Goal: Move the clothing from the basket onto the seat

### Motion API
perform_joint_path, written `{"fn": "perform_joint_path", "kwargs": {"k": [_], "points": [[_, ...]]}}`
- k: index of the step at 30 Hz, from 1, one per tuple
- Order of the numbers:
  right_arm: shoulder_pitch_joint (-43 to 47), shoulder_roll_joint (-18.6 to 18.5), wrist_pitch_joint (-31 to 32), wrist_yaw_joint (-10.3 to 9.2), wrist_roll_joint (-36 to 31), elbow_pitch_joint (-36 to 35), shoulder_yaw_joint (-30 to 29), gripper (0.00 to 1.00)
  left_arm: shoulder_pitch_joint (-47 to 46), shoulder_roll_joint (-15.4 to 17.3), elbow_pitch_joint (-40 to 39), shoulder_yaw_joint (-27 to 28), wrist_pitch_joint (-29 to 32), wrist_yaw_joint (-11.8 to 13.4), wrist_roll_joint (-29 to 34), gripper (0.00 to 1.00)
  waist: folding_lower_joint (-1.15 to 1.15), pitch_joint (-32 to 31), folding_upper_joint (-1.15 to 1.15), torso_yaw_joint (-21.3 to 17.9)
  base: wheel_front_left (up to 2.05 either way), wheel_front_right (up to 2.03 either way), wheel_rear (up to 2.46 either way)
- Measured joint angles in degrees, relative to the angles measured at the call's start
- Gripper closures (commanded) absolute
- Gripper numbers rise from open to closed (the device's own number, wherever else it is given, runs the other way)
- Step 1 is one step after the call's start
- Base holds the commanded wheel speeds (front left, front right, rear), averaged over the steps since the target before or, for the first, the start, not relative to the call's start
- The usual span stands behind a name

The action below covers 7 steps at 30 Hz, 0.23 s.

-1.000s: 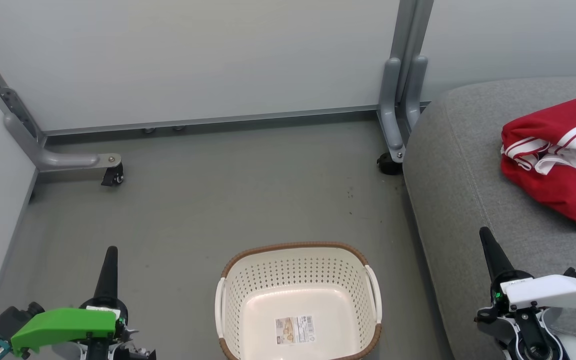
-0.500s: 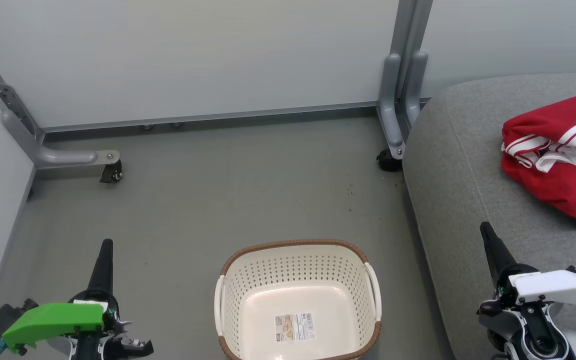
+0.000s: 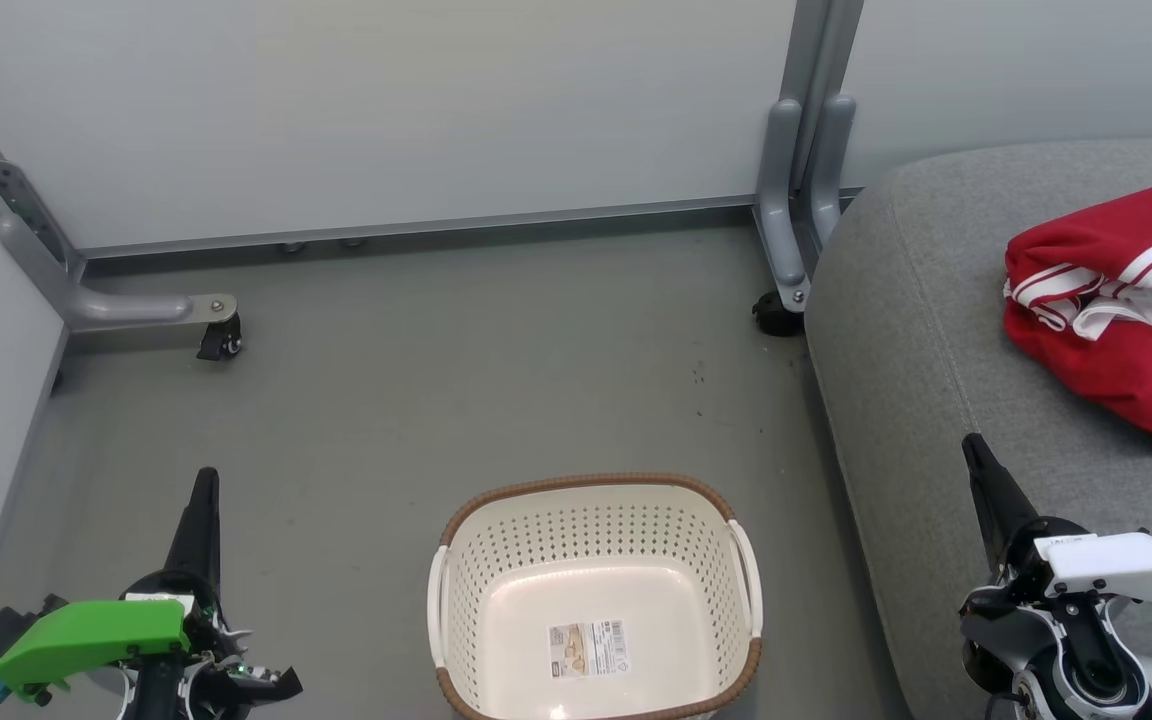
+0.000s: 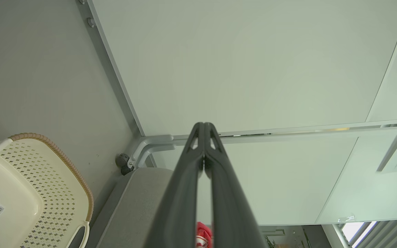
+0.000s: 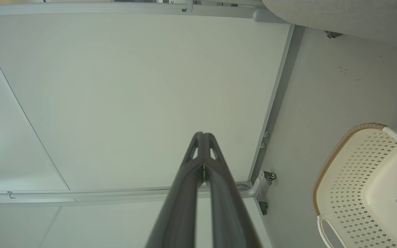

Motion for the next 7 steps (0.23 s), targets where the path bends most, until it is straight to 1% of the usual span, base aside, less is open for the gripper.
{"fn": "perform_joint_path", "kwargs": {"k": [7], "points": [[-0.6, 0.1, 0.7, 0.00, 2.6, 0.3, -0.4, 1.00, -0.5, 0.0, 0.3, 0.6, 0.7, -0.2, -2.6, 1.00, 0.00, 0.3, 0.00, 0.0, 0.00, 0.00, 0.00]]}}
